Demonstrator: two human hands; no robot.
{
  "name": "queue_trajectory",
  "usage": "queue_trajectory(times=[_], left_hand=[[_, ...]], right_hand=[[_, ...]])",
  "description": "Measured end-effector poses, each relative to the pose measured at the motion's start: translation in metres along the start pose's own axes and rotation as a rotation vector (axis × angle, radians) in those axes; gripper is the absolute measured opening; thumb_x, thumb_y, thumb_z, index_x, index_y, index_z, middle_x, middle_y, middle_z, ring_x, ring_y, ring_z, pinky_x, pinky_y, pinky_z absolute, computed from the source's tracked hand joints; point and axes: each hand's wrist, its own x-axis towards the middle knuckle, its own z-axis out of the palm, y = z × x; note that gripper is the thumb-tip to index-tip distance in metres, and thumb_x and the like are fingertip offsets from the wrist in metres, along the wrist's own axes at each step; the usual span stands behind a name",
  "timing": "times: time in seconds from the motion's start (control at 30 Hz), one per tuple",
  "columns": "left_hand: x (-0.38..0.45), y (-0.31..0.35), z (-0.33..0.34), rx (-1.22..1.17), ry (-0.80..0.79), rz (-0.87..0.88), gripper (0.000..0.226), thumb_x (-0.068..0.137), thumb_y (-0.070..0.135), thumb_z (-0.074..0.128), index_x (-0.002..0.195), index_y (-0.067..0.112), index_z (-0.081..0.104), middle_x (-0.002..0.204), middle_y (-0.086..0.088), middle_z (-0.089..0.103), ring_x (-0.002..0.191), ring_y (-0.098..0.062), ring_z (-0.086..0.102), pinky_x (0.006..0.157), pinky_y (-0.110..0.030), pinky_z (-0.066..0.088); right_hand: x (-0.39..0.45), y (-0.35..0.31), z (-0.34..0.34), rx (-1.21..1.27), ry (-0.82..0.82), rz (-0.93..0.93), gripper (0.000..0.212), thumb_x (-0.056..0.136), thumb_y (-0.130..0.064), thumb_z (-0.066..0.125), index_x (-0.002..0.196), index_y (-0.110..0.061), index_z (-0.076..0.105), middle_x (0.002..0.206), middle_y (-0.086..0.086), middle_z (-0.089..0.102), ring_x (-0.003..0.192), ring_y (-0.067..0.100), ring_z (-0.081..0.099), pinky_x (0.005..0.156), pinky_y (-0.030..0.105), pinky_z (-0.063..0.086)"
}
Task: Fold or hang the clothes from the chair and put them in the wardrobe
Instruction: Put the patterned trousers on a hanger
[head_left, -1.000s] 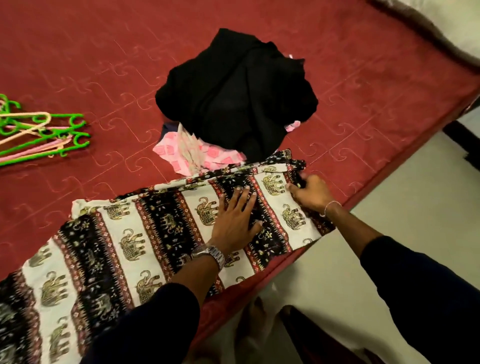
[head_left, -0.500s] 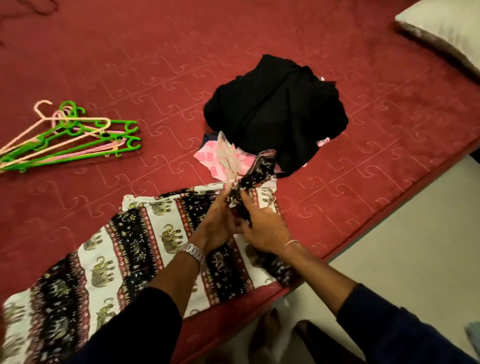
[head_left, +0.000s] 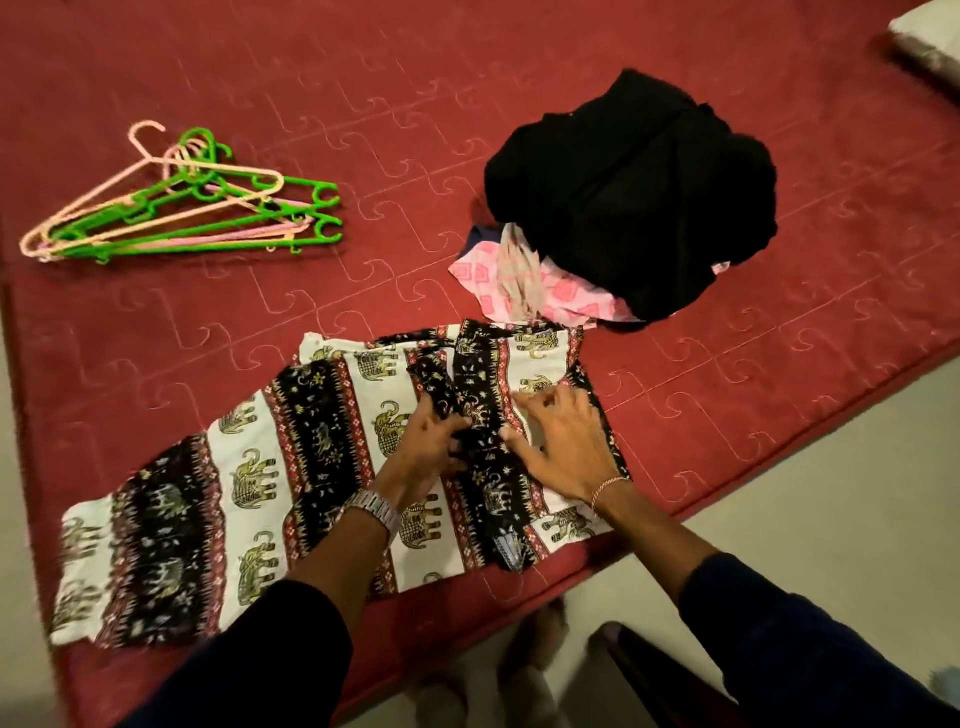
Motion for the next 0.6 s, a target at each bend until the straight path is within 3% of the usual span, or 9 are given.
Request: queue_trajectory(times=[0.07, 0.13, 0.2, 0.23, 0.3, 0.37, 0.43, 0.5, 0.6], left_hand=[[0.002, 0.003, 0.001, 0.024, 0.062, 0.032, 0.074, 0.095, 0.012, 0.064, 0.153, 0.026, 0.019, 0.13, -0.018, 0.056, 0.1, -0.033, 0.068, 0.071, -0.043, 0.059], [0.007, 0.007, 0.006, 0.1, 0.172, 0.08, 0.061, 0.091, 0.023, 0.071, 0.14, 0.013, 0.036, 0.13, -0.011, 0.054, 0.103, -0.027, 0.064, 0.071, -0.039, 0.058], [0.016, 0.009, 0.009, 0.118, 0.253, 0.102, 0.065, 0.087, 0.036, 0.075, 0.135, 0.002, 0.045, 0.126, -0.011, 0.057, 0.108, -0.026, 0.061, 0.078, -0.041, 0.058], [0.018, 0.013, 0.011, 0.104, 0.277, 0.114, 0.064, 0.087, 0.041, 0.074, 0.129, 0.0, 0.05, 0.118, -0.012, 0.06, 0.104, -0.027, 0.061, 0.083, -0.046, 0.058], [0.026, 0.015, 0.009, 0.08, 0.303, 0.108, 0.063, 0.09, 0.05, 0.067, 0.121, -0.003, 0.054, 0.109, -0.01, 0.062, 0.094, -0.03, 0.061, 0.091, -0.056, 0.055], [0.033, 0.017, 0.006, 0.03, 0.301, 0.096, 0.061, 0.096, 0.048, 0.059, 0.122, -0.007, 0.053, 0.107, -0.014, 0.065, 0.093, -0.031, 0.063, 0.093, -0.059, 0.054], [0.031, 0.025, 0.009, -0.026, 0.276, 0.076, 0.051, 0.102, 0.037, 0.051, 0.127, -0.007, 0.052, 0.108, -0.017, 0.068, 0.094, -0.03, 0.066, 0.092, -0.051, 0.056], [0.033, 0.031, 0.007, -0.107, 0.225, 0.069, 0.043, 0.106, 0.029, 0.045, 0.129, -0.007, 0.05, 0.108, -0.015, 0.069, 0.096, -0.027, 0.067, 0.086, -0.045, 0.057], [0.039, 0.041, 0.004, -0.173, 0.173, 0.061, 0.034, 0.107, 0.026, 0.041, 0.126, -0.001, 0.049, 0.097, -0.01, 0.069, 0.089, -0.024, 0.068, 0.077, -0.041, 0.057]], right_hand=[[0.001, 0.003, 0.002, -0.114, -0.191, -0.05, 0.101, 0.065, -0.099, 0.017, 0.153, -0.049, 0.021, 0.162, 0.012, 0.013, 0.148, 0.039, 0.011, 0.113, 0.075, 0.013], [-0.006, 0.002, 0.008, -0.181, -0.249, -0.076, 0.112, 0.058, -0.104, 0.015, 0.155, -0.048, 0.014, 0.166, 0.014, -0.003, 0.151, 0.042, -0.005, 0.112, 0.075, -0.003], [-0.013, -0.006, 0.01, -0.185, -0.105, -0.052, 0.104, 0.07, -0.1, 0.023, 0.148, -0.032, 0.036, 0.158, 0.015, 0.025, 0.147, 0.037, 0.02, 0.118, 0.068, 0.015], [-0.018, -0.011, 0.012, -0.183, -0.011, -0.04, 0.097, 0.075, -0.096, 0.027, 0.136, -0.024, 0.048, 0.143, 0.013, 0.043, 0.132, 0.032, 0.038, 0.113, 0.059, 0.031], [-0.025, -0.02, 0.02, -0.153, 0.078, -0.056, 0.079, 0.083, -0.086, 0.032, 0.115, -0.018, 0.055, 0.111, 0.004, 0.053, 0.098, 0.021, 0.046, 0.092, 0.042, 0.046], [-0.03, -0.027, 0.03, -0.061, -0.015, -0.116, 0.059, 0.091, -0.069, 0.04, 0.115, -0.017, 0.054, 0.101, -0.001, 0.053, 0.086, 0.015, 0.045, 0.084, 0.037, 0.049], [-0.031, -0.028, 0.033, 0.049, -0.066, -0.174, 0.037, 0.095, -0.045, 0.046, 0.116, -0.016, 0.056, 0.094, -0.003, 0.054, 0.075, 0.011, 0.046, 0.075, 0.036, 0.053], [-0.03, -0.027, 0.028, 0.154, -0.056, -0.2, 0.028, 0.093, -0.03, 0.045, 0.113, -0.015, 0.057, 0.089, -0.004, 0.055, 0.065, 0.007, 0.043, 0.063, 0.029, 0.047], [-0.036, -0.025, 0.02, 0.265, 0.081, -0.256, 0.022, 0.085, -0.024, 0.049, 0.101, -0.013, 0.059, 0.083, -0.003, 0.058, 0.063, 0.007, 0.042, 0.058, 0.024, 0.041]])
